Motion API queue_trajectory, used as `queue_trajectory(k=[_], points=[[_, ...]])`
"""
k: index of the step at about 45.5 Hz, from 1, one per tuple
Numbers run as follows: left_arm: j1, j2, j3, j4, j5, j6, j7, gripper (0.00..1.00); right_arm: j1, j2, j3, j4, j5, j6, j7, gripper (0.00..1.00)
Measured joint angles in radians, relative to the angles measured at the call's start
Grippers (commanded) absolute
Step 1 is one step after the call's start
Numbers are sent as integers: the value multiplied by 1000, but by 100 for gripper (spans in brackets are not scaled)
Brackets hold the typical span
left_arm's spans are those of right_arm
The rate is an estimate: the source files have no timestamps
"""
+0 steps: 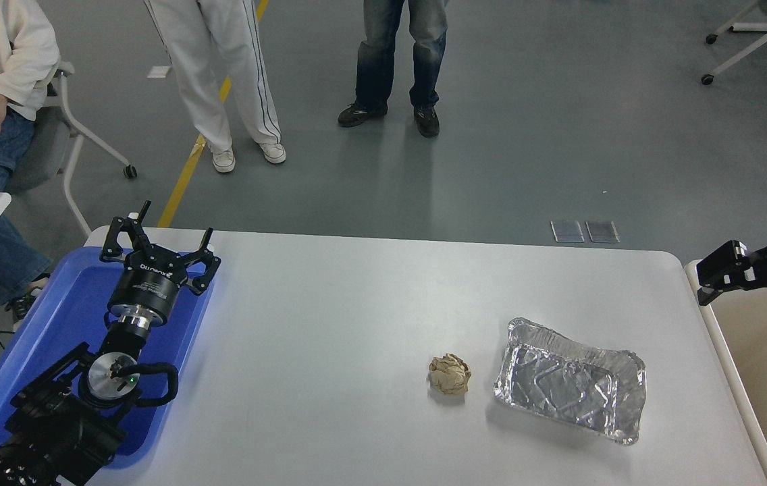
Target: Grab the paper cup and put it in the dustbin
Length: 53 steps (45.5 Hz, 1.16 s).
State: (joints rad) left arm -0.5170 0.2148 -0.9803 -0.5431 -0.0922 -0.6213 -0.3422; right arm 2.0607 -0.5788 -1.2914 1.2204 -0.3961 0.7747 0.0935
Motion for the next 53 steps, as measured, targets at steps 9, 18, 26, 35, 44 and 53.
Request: queue_trajectory(k=[9,18,26,35,44,53], points=[[0,0,0,0,0,0,0,100,72,45,61,22,3,7,0,100],[0,0,1,0,0,0,0,100,108,104,93,29,3,9,-1,100],[1,0,1,0,1,1,0,100,134,153,94,30,2,10,-1,100],[1,0,1,0,1,1,0,100,147,218,77,30,5,10,-1,100],[0,0,1,0,0,2,0,100,160,250,50,30,6,11,-1,100],[0,0,0,0,0,2,0,100,171,260,27,28,7,11,-1,100]])
